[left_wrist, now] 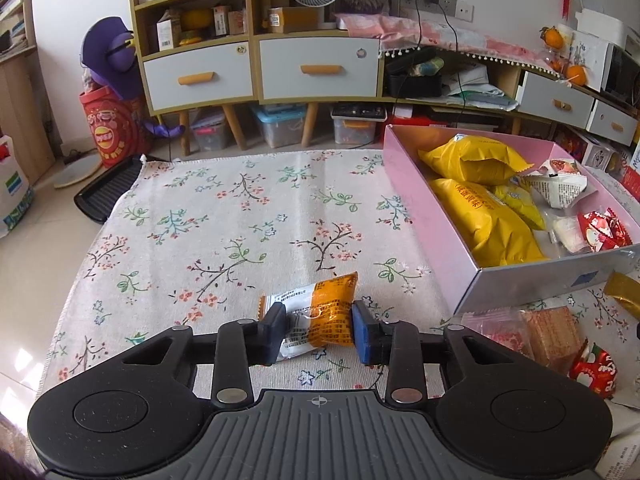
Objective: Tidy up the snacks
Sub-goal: 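Grasp orange-and-white packet with left tool while right tool grasps gold bar, then carry both held snacks into the pink box and open both tools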
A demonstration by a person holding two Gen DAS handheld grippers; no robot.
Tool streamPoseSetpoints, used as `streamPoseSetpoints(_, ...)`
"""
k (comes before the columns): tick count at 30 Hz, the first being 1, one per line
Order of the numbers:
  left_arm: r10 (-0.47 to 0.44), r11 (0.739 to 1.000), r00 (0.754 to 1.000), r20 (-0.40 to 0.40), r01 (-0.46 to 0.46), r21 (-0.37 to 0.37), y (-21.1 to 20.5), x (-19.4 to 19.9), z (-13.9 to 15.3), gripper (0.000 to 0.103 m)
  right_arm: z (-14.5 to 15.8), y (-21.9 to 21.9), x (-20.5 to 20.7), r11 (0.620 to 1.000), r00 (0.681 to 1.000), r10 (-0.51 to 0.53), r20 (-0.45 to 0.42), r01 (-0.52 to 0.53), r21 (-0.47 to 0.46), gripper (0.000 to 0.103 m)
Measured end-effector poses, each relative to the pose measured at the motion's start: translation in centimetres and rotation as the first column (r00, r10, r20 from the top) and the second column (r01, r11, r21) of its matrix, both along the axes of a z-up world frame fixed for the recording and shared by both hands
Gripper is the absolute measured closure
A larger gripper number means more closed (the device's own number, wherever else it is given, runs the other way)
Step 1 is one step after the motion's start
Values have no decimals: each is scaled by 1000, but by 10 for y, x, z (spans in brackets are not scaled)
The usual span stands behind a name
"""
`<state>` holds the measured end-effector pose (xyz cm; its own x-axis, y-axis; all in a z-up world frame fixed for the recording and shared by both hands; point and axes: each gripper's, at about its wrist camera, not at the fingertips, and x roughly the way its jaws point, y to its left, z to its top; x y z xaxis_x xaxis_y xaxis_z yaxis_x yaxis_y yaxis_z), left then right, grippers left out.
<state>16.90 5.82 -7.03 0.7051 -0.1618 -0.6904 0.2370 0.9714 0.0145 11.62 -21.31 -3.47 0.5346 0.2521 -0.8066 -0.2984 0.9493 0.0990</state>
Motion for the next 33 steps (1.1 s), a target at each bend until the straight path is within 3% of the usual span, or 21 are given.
streamPoseSetpoints(4,-2,1000,1000,7,2,1,-2,-4,6,83,5,-1,2,1000,1000,-2,9,2,16,77)
streamPoseSetpoints(16,14,1000,1000,25,-14,14,-7,-18,27,96,16,4,-2,1000,999,3,52,-4,25,77)
streamPoseSetpoints(26,-23,999,995,95,26,-37,-24,-30,58,96,39,0,0,997,992,-20,123,11,74,77)
streamPoseSetpoints(33,-85,989,983,160,104,-110,-54,-33,88,96,40,-6,16,996,987,-74,140,67,53,77)
